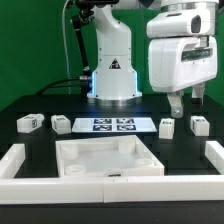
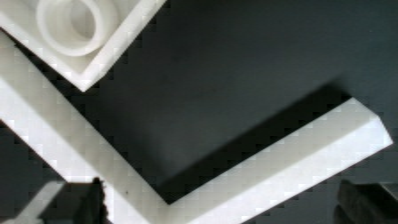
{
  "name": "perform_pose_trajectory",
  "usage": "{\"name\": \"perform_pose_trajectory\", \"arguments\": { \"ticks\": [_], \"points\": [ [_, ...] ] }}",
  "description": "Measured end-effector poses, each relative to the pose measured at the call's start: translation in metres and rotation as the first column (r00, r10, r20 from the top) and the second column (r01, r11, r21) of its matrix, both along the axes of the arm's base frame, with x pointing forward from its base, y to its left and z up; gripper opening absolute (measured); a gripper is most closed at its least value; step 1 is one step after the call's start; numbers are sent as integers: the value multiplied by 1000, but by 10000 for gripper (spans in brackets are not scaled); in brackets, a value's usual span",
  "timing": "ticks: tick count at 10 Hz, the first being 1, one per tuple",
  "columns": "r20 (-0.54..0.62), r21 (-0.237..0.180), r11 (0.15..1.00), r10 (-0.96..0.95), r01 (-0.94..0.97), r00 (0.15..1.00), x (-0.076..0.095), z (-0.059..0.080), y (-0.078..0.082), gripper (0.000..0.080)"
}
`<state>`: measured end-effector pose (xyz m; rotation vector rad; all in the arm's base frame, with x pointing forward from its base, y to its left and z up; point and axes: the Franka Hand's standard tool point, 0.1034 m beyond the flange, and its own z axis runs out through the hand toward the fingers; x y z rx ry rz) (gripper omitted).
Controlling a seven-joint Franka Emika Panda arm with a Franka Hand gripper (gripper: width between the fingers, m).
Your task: Assemble square table
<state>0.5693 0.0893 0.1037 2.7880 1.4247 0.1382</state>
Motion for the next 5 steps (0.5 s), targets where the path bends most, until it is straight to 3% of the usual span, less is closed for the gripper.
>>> {"name": "perform_pose_trajectory", "arguments": {
  "ticks": [5],
  "points": [
    [-2, 0, 1000, 0, 0, 1000, 0, -1, 0, 650]
  ]
}}
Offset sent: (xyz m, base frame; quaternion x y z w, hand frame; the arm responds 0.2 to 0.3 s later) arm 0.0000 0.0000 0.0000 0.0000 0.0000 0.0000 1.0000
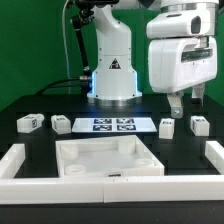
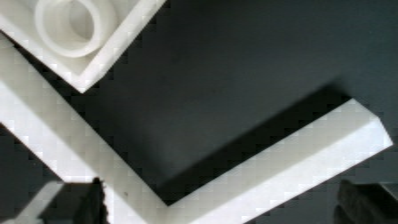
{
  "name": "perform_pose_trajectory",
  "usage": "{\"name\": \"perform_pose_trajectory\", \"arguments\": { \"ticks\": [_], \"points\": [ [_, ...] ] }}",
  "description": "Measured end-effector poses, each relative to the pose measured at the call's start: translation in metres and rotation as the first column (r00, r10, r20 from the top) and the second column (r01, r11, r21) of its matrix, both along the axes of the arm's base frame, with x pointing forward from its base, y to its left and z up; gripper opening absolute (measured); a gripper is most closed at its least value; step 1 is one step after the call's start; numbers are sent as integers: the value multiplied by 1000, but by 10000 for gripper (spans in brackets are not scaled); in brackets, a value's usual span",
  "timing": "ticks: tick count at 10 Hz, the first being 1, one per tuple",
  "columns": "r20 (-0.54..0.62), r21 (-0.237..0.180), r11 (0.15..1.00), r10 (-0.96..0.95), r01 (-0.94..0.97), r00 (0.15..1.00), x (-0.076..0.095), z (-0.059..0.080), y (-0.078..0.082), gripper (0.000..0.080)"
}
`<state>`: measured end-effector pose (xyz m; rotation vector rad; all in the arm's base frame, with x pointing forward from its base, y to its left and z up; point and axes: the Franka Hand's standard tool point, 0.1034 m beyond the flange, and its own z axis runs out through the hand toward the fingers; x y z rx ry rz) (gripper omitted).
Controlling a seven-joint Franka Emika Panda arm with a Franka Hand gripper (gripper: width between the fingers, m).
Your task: Assemble square table
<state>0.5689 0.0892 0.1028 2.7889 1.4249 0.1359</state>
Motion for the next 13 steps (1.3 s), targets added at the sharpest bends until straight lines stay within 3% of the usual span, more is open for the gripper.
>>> {"name": "perform_pose_trajectory", "arguments": {
  "ticks": [4, 7, 8, 9, 13],
  "points": [
    [-3, -4, 1000, 23, -23, 1000, -5, 0, -2, 650],
    [-17, -31, 980, 195, -196, 981, -50, 3, -29, 650],
    [2, -41, 963, 265, -265, 964, -57, 3, -40, 650],
    [26, -52, 946, 321, -320, 947, -57, 1, -53, 650],
    [19, -45, 958, 285, -284, 958, -57, -1, -53, 650]
  ]
}}
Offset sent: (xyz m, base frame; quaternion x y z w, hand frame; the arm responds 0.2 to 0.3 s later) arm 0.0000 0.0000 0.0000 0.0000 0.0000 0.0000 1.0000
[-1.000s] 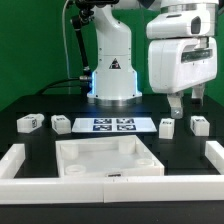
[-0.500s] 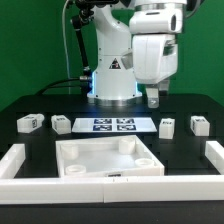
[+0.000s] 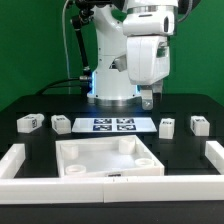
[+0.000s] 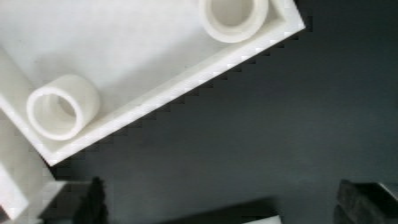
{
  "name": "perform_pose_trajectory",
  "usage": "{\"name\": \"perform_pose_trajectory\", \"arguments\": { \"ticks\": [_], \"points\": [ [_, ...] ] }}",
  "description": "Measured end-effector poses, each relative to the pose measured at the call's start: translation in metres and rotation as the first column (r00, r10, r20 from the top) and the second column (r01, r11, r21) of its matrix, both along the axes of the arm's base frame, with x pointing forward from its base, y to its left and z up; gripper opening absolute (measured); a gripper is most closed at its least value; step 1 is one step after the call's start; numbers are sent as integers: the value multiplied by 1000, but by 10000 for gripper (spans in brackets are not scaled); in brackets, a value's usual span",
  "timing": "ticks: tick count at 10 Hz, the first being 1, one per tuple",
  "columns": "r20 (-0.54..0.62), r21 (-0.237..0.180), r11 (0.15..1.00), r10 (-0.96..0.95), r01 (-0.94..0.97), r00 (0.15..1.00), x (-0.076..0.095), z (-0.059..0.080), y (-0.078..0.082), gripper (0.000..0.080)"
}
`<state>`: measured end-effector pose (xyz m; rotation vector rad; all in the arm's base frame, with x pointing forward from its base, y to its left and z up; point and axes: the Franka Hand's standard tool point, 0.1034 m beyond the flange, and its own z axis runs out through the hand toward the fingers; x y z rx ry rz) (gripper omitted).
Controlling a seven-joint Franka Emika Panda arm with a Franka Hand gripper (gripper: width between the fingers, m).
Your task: Assemble square table
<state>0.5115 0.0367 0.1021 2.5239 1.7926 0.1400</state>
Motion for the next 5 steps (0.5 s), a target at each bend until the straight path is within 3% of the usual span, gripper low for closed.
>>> {"name": "perform_pose_trajectory", "arguments": {
  "ticks": [2, 3, 4, 5],
  "points": [
    [21, -48, 975, 220, -219, 975, 0, -5, -40, 650],
    [29, -65, 952, 300, -298, 953, -6, -14, -59, 650],
    [11, -67, 933, 356, -355, 934, -15, -28, -77, 650],
    [-33, -44, 941, 333, -335, 942, -22, -40, -86, 650]
  ]
}}
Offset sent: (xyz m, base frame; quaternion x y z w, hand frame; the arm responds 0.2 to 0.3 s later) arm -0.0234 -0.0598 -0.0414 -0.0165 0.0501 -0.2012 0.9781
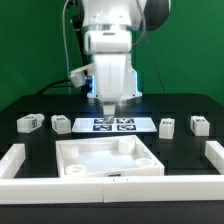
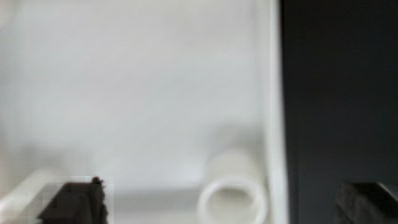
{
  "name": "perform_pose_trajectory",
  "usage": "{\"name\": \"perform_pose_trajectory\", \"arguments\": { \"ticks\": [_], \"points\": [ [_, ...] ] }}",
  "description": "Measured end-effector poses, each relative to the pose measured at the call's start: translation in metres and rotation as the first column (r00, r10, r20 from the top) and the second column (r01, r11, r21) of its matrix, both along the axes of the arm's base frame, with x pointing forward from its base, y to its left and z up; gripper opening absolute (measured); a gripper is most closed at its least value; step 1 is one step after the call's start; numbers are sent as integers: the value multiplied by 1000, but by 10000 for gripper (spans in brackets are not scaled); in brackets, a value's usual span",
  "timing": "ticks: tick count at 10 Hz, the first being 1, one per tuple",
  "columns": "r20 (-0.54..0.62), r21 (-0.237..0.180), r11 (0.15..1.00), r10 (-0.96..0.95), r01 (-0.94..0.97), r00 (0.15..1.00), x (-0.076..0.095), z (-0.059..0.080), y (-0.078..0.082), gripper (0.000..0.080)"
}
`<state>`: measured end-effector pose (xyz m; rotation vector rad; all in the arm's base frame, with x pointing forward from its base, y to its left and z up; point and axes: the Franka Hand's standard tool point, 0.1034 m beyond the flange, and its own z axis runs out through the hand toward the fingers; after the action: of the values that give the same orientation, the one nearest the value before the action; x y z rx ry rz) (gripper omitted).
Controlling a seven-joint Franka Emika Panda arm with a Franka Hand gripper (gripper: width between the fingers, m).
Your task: Assemble square table
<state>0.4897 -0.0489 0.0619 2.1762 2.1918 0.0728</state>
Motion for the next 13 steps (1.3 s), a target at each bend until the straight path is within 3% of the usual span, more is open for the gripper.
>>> {"name": "perform_pose_trajectory", "arguments": {
  "ticks": [4, 6, 8, 10, 11, 12, 13],
  "points": [
    [-2, -1, 1000, 2, -2, 1000, 1, -2, -3, 650],
    [-19, -6, 997, 77, -77, 997, -10, -28, -30, 650],
    [-46, 6, 997, 72, -72, 996, -12, -52, -40, 650],
    [-46, 7, 998, 64, -64, 997, -10, -53, -43, 646],
    [-48, 7, 998, 63, -63, 997, -10, -54, -43, 493],
    [-48, 7, 998, 63, -62, 997, -11, -54, -43, 493],
    [-48, 7, 998, 62, -62, 997, -11, -54, -43, 309]
  ]
}}
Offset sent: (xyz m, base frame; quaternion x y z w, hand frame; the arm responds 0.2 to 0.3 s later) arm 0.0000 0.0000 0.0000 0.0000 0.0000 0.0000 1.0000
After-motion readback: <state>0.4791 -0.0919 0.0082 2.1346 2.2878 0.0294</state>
